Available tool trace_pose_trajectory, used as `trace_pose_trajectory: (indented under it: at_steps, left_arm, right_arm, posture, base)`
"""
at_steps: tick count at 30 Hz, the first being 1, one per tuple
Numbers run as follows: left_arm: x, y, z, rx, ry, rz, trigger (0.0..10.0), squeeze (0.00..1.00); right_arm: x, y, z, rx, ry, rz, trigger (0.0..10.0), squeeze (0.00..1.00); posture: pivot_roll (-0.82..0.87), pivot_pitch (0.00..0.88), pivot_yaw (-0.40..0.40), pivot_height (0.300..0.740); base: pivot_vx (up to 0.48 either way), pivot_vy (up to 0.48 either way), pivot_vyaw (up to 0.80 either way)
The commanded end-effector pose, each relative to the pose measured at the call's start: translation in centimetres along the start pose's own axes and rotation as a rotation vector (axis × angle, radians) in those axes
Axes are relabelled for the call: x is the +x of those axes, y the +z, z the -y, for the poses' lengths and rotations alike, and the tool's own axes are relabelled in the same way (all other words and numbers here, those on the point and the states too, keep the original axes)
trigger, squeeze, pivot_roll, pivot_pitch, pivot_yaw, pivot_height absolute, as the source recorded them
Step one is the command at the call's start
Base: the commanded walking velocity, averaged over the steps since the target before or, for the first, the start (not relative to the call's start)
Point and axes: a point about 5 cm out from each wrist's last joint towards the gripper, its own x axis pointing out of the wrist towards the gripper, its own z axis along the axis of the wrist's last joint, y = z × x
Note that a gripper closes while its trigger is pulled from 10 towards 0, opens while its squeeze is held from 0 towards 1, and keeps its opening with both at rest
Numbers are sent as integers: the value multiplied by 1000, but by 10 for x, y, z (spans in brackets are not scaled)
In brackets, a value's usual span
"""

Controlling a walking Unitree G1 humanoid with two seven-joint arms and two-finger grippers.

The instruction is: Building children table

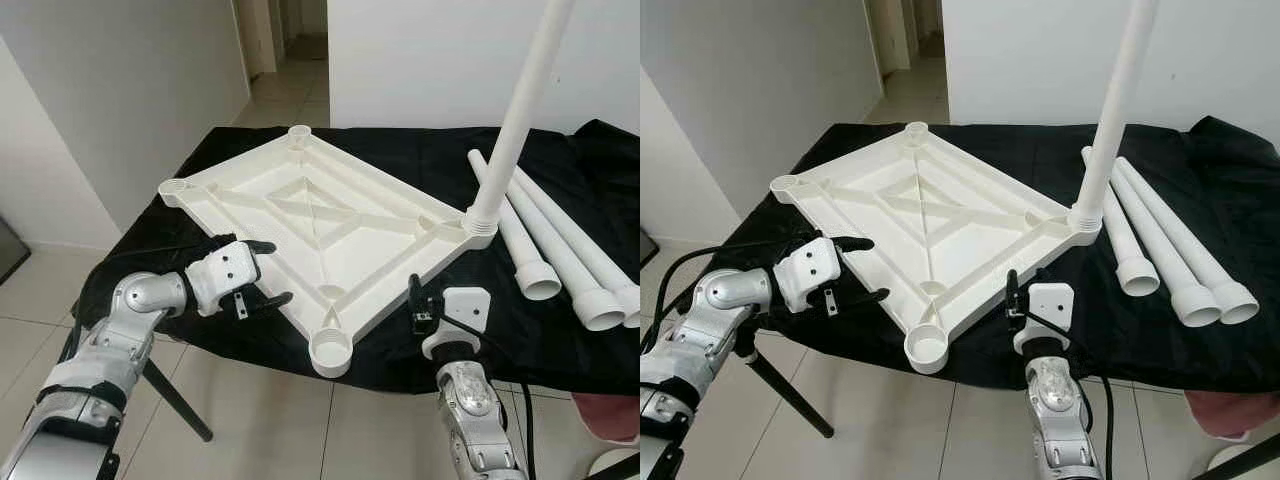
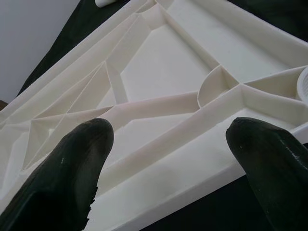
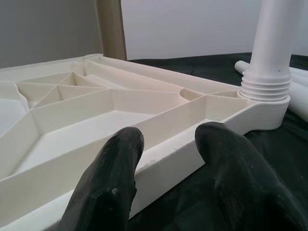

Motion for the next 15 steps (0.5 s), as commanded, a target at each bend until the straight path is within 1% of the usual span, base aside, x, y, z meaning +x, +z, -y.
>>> trace_pose_trajectory:
  at_steps: [1,7,15]
  left_arm:
    - [-4,-4,-5,18,88,-28,10000,0]
    - [-4,-5,-6,31,82,-18,10000,0]
    - [-3,-5,-7,18,79,-13,10000,0]
  right_arm:
    - [-3,-2,0,4,-2,-9,10000,0]
    - [-3,-3,0,12,-11,-12,10000,0]
    - [-4,-4,1,11,-20,-16,10000,0]
  posture:
    - [30,139,112,740]
    - [32,143,115,740]
    - [33,148,121,740]
  base:
    - [0,0,0]
    - [0,0,0]
    - [0,0,0]
